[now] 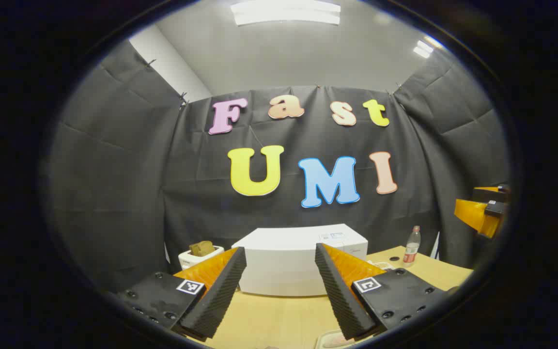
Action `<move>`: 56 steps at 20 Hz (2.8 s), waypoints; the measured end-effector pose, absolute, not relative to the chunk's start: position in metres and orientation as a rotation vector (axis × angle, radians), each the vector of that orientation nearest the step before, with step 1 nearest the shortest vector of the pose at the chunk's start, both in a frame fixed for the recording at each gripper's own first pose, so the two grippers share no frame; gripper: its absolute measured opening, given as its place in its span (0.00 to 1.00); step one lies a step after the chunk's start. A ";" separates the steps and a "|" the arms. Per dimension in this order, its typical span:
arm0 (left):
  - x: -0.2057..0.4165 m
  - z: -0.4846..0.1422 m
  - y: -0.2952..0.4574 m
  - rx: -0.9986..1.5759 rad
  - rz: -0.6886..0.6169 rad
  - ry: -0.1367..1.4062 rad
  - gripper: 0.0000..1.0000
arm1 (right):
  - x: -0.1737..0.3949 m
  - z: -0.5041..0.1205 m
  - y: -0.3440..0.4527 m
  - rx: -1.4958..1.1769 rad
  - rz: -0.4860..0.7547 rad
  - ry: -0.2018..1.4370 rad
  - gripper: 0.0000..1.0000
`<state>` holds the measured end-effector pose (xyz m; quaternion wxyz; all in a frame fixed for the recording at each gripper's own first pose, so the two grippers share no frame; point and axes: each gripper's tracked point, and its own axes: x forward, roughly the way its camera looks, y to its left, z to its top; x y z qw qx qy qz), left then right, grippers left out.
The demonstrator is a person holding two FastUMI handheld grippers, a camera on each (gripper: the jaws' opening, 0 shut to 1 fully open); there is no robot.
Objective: Open the microwave oven with the left hand, put the food in, and close the microwave oven.
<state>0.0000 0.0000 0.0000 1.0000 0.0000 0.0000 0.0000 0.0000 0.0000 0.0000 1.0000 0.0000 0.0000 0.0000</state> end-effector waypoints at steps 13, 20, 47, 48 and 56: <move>0.007 -0.001 -0.019 0.000 -0.017 0.003 0.96 | 0.001 -0.003 -0.012 0.012 -0.007 0.009 0.96; 0.019 -0.004 -0.026 0.003 -0.039 0.006 0.96 | 0.000 0.001 -0.011 0.005 0.000 0.000 0.96; 0.215 -0.172 -0.160 0.024 -0.238 0.234 0.95 | -0.068 -0.017 -0.105 -0.086 -0.318 0.131 0.96; 0.221 -0.181 -0.162 0.030 -0.235 0.256 0.96 | -0.068 -0.018 -0.107 -0.088 -0.319 0.133 0.96; 0.244 -0.226 -0.178 0.069 -0.238 0.368 0.72 | -0.075 -0.023 -0.117 -0.108 -0.327 0.161 0.96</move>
